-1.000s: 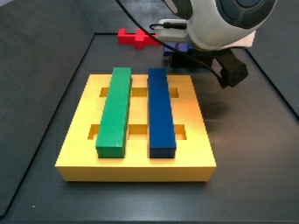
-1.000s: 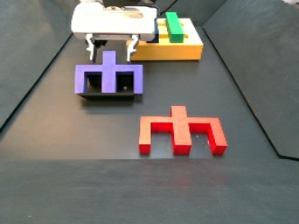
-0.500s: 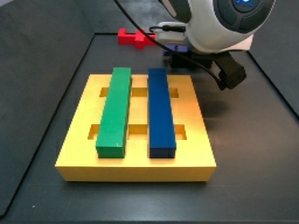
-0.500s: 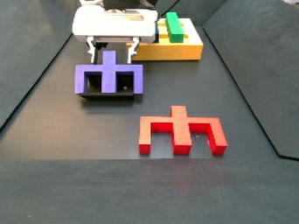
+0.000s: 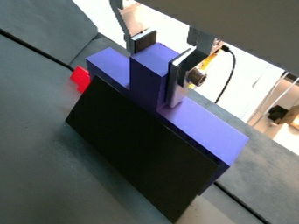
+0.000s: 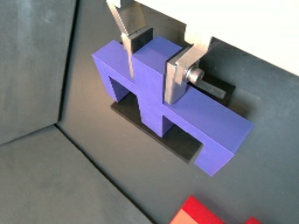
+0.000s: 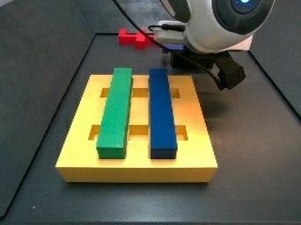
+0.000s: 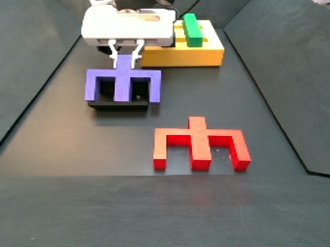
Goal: Pick up the purple object. Move up. Place the purple object on the fixture. Regrasp the purple object. Move to above the board. Insert the purple object.
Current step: Regrasp the purple object, then move to above the board.
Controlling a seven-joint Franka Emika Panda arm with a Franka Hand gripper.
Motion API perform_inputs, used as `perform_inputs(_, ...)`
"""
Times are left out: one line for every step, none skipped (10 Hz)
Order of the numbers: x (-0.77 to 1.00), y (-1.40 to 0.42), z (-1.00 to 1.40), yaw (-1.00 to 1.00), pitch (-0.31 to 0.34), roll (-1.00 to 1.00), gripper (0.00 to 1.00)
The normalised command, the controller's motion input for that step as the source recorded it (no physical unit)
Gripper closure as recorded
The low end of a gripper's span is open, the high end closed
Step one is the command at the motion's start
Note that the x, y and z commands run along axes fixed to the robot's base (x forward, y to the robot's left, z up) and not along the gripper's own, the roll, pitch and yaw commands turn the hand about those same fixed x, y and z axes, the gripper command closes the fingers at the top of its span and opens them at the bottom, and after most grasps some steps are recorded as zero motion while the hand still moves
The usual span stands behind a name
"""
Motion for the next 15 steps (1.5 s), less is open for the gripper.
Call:
perform_inputs(0.0, 0.0, 0.0, 0.0, 0.0, 0.0, 1.0)
perform_inputs(0.0, 0.0, 0.0, 0.0, 0.0, 0.0, 1.0)
perform_inputs(0.0, 0.0, 0.0, 0.0, 0.0, 0.0, 1.0)
perform_inputs(0.0, 0.0, 0.0, 0.0, 0.0, 0.0, 1.0)
perform_inputs(0.0, 0.0, 0.0, 0.0, 0.0, 0.0, 1.0)
perform_inputs(0.0, 0.0, 0.0, 0.0, 0.0, 0.0, 1.0)
perform_inputs(0.0, 0.0, 0.0, 0.0, 0.0, 0.0, 1.0)
perform_inputs(0.0, 0.0, 0.0, 0.0, 0.0, 0.0, 1.0)
perform_inputs(0.0, 0.0, 0.0, 0.0, 0.0, 0.0, 1.0)
perform_inputs(0.0, 0.0, 0.0, 0.0, 0.0, 0.0, 1.0)
perform_inputs(0.0, 0.0, 0.0, 0.0, 0.0, 0.0, 1.0)
perform_inputs(0.0, 0.0, 0.0, 0.0, 0.0, 0.0, 1.0)
perform_inputs(0.0, 0.0, 1.4, 0.0, 0.0, 0.0, 1.0)
perform_inputs(-0.02, -0.01, 1.4, 0.08, 0.034, -0.05, 1.0)
perform_inputs(-0.04, -0.01, 1.4, 0.06, 0.019, -0.11, 1.0)
